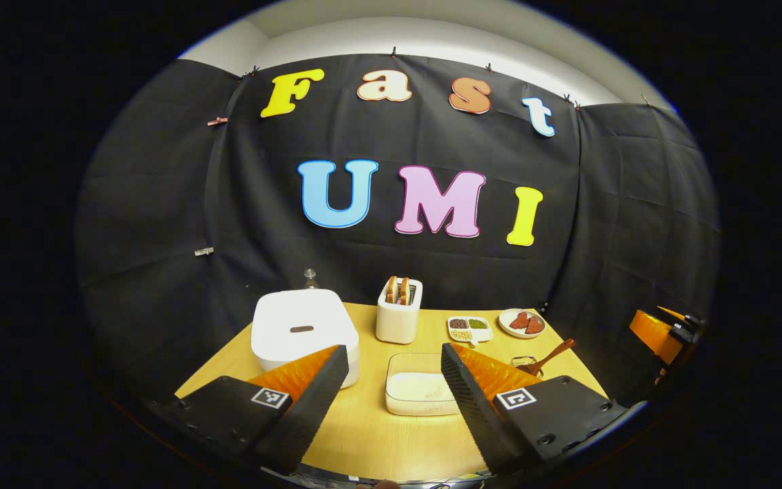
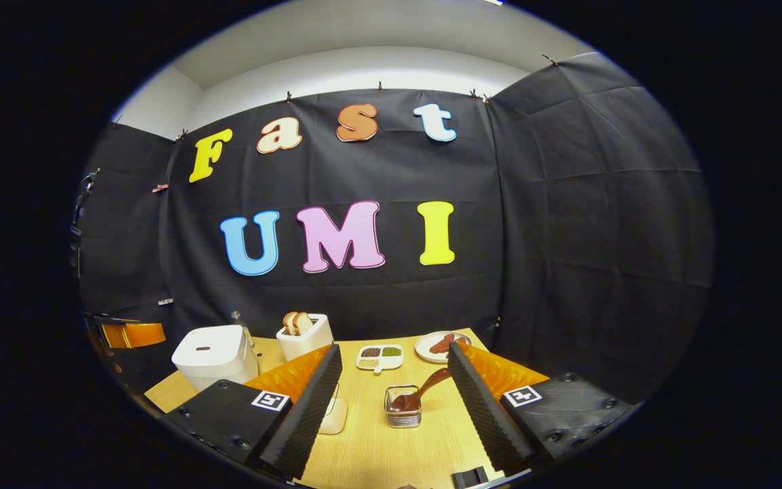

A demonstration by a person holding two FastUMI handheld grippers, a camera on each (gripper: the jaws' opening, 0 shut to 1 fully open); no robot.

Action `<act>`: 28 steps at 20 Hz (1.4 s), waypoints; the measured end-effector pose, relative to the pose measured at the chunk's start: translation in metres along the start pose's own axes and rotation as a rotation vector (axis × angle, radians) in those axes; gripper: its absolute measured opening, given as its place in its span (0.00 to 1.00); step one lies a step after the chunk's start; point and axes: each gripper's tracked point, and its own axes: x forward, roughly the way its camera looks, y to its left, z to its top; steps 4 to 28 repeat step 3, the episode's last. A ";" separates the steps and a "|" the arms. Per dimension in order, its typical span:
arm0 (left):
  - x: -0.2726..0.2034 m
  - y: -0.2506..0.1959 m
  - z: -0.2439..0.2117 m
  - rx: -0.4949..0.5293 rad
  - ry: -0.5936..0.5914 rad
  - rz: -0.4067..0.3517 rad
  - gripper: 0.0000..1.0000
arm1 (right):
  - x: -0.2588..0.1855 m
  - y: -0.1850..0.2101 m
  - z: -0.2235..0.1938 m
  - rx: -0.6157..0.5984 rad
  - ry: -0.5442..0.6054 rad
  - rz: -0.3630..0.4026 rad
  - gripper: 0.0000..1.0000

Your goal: Close the left gripper, press the button to open the rice cooker; take a wooden spoon from the chopstick holder with the right hand, scoop a spoonful of rice and pour it into the rice cooker, then put the wooden spoon back into the chopstick holder.

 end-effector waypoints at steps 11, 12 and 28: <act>0.000 0.008 0.006 0.002 -0.020 0.018 0.95 | 0.003 0.002 0.004 0.001 0.001 0.001 0.98; 0.000 0.008 0.006 0.002 -0.020 0.018 0.95 | 0.003 0.002 0.004 0.001 0.001 0.001 0.98; 0.000 0.008 0.006 0.002 -0.020 0.018 0.95 | 0.003 0.002 0.004 0.001 0.001 0.001 0.98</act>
